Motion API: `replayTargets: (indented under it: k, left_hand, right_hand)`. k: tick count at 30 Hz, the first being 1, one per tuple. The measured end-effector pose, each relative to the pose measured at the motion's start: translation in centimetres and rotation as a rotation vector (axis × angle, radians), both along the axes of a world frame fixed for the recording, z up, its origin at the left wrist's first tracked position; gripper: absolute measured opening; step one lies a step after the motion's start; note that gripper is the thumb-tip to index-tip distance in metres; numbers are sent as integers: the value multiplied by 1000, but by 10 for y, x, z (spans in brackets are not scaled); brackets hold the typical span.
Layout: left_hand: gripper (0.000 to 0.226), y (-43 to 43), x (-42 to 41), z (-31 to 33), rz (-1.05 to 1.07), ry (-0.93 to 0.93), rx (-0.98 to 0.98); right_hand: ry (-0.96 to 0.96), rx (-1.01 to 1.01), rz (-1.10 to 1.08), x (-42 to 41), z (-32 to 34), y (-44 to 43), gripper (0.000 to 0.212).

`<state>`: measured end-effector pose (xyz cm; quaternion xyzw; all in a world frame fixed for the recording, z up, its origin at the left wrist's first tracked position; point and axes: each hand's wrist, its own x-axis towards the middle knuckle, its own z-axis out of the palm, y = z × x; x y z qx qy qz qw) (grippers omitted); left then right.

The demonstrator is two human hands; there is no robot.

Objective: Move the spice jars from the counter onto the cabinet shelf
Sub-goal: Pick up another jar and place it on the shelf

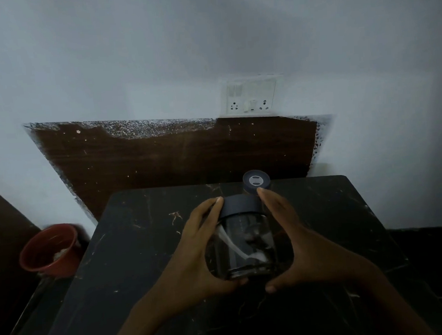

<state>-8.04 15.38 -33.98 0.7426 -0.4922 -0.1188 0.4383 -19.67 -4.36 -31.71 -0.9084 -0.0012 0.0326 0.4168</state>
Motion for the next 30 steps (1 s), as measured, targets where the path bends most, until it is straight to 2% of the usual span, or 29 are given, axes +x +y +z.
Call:
replayTargets:
  k: [4, 7, 11, 16, 20, 23, 26, 30]
  left_hand:
    - [119, 0, 0, 1, -48, 132, -40]
    - [127, -1, -1, -1, -53, 80, -1]
    - [123, -6, -1, -2, -5, -12, 38]
    - [118, -3, 0, 1, 1, 149, -50]
    - [121, -2, 0, -2, -41, 225, -34]
    - [127, -5, 0, -5, -47, 160, 12]
    - [122, -9, 0, -4, -22, 77, 40]
    - [120, -8, -1, -1, -16, 145, -30]
  right_hand:
    - [-9, 43, -32, 2, -5, 0, 127]
    - [-40, 38, -30, 4, -6, 3, 123]
    - [-56, 25, -20, 6, -4, 5, 122]
    - [14, 125, -23, 2, 1, -7, 129]
    - [54, 145, -32, 0, -3, -9, 123]
    - [43, 100, -34, 2, -3, -6, 120]
    - [23, 47, -28, 4, -2, -3, 119]
    - [26, 73, -37, 2, 2, -7, 124]
